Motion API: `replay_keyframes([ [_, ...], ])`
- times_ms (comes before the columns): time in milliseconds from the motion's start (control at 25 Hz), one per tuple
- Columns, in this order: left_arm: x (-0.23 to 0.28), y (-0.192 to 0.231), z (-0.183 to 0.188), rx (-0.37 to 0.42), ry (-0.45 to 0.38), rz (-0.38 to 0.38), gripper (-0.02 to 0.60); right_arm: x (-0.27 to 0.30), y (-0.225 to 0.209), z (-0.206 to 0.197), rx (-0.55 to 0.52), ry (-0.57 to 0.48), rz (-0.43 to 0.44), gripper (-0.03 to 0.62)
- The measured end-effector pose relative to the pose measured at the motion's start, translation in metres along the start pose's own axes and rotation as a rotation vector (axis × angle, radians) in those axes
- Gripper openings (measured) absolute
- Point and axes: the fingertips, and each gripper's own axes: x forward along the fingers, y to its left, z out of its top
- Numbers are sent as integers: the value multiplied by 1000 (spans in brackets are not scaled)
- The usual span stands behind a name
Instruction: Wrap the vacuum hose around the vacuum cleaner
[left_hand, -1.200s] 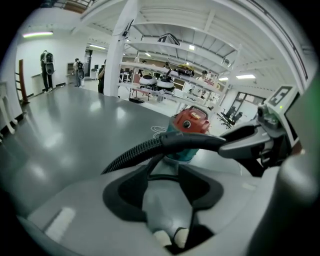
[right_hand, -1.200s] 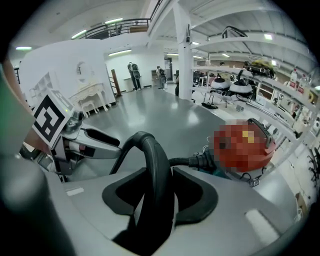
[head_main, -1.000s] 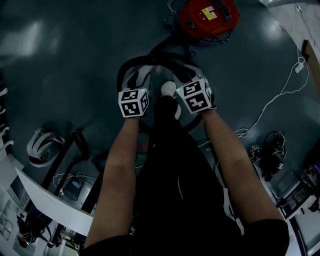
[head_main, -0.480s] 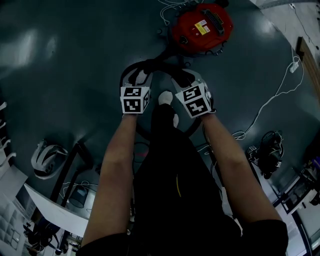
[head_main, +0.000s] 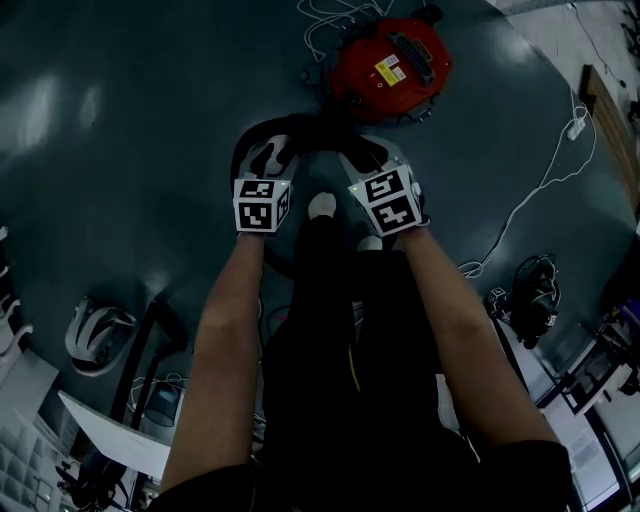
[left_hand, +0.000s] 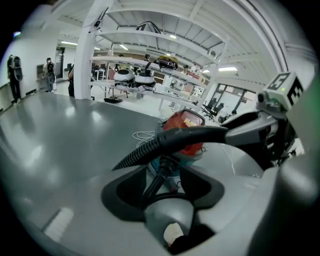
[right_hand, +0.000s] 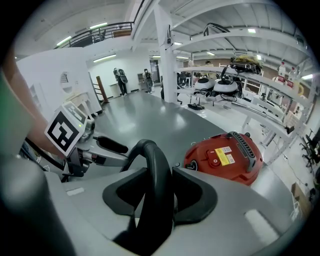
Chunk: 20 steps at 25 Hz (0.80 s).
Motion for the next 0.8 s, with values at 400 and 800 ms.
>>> replay_keyframes([
  [400,16,-23,43,-22,-82,-52,209,-9,-41,13,15,-29,-38,156],
  [800,43,-75,82,-62,-150,-32,201,-19,-86,20,12,-124,14,149],
])
